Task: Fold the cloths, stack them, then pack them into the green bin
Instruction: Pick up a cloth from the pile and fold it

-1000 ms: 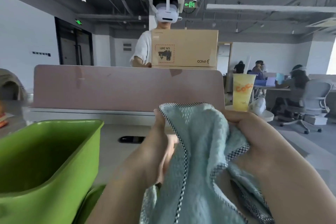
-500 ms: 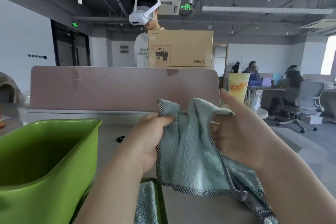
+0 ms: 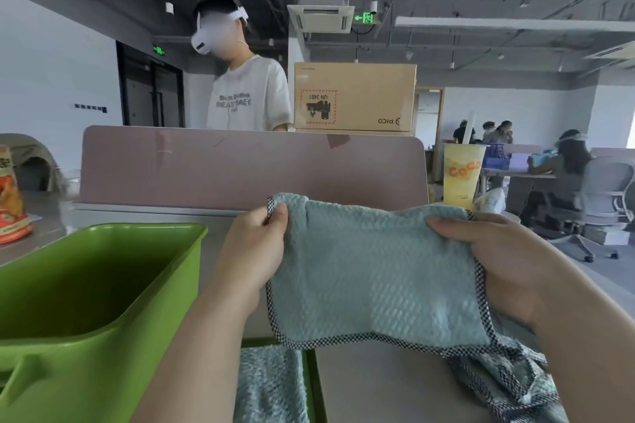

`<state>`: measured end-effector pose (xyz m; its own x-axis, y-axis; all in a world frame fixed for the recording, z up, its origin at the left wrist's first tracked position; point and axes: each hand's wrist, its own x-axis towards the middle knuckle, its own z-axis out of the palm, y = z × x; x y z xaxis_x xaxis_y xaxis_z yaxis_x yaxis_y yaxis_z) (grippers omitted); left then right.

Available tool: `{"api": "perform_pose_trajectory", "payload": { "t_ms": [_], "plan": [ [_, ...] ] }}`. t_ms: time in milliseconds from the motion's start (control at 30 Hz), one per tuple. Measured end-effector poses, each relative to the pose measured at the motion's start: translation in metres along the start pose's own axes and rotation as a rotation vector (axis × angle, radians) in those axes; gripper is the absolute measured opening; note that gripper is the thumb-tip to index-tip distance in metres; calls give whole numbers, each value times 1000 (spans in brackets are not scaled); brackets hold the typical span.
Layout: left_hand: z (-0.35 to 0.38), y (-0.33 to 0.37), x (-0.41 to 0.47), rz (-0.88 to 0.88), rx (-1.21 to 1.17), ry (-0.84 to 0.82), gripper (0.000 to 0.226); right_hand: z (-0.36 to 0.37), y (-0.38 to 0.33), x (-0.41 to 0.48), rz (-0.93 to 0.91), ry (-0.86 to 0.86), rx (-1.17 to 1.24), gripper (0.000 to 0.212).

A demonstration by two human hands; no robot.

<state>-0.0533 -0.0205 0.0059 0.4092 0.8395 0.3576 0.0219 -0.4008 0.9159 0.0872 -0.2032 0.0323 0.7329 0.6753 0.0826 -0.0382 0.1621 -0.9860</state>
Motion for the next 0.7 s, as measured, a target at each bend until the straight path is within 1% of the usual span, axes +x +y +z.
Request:
{"api": "perform_pose_trajectory", "payload": {
  "t_ms": [67,100,167,200,233,267,333,400,433,500,600,633,700],
  "plan": [
    [-3,-5,3,26,109,24,40,-3,1,2,-6,36,-8,18],
    [-4,-7,5,29,166,41,43,-4,2,3,-9,43,-16,20],
    [-6,-8,8,21,228,78,37,-6,2,5,-19,54,-14,16],
    [-7,-8,9,9,229,102,37,-7,2,6,-29,56,-3,10],
    [-9,-8,9,0,227,127,40,-9,2,7,-48,63,9,8],
    [-12,-8,9,2,224,141,42,-11,3,8,-67,61,10,13],
    [-16,-9,10,32,202,138,34,-14,4,10,-77,27,-32,21],
    [-19,-12,11,55,98,103,24,-18,4,10,-58,-12,-77,35],
    [-21,-11,11,61,28,83,21,-21,4,11,-51,-24,-88,37],
    [-22,-10,10,67,-60,55,18,-27,4,12,-44,-37,-97,38],
    [-25,-9,10,115,-85,11,3,-33,4,12,-48,-55,-110,36],
    [-26,-8,9,136,-67,-12,6,-34,4,12,-56,-53,-117,33],
    [-27,-8,8,183,4,-24,18,-36,4,11,-87,-8,-167,30]
  ]
}}
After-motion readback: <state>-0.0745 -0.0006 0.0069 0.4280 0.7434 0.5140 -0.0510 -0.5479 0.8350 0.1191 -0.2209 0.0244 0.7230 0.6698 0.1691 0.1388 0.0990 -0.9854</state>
